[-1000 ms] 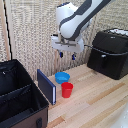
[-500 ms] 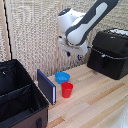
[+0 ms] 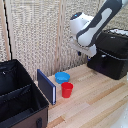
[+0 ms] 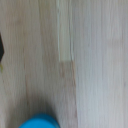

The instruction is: Please move the gripper into proximity with the fryer handle. Once close enough, gingerly grasp the handle and gently tug the fryer basket open in your direction.

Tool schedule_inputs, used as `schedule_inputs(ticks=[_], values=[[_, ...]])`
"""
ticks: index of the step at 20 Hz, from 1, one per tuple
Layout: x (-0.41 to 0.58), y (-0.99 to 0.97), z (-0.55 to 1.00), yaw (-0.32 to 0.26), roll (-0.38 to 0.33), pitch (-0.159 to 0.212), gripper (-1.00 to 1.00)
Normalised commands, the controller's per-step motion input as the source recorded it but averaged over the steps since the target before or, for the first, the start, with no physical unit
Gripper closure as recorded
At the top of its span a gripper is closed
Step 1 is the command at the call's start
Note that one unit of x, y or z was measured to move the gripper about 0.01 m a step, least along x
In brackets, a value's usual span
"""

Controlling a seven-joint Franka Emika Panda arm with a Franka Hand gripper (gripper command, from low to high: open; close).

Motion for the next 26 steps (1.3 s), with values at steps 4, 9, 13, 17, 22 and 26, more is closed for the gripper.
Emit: schedule_inputs(ticks=[4,9,13,17,22,26], values=[[-0.105,-0.8,-0.13,0.005,-0.079,-0.02,-1.0],[-0.029,-0.73,-0.14,0.046,-0.089,-0.013,-1.0],[0.0,-0.63,-0.18,0.141,-0.092,-0.003,-1.0],[0.008,-0.52,-0.19,0.214,-0.108,0.013,-1.0],[0.001,-0.47,-0.15,0.231,-0.076,0.07,-1.0],[0.066,-0.23,-0.04,0.097,-0.004,0.027,1.0]])
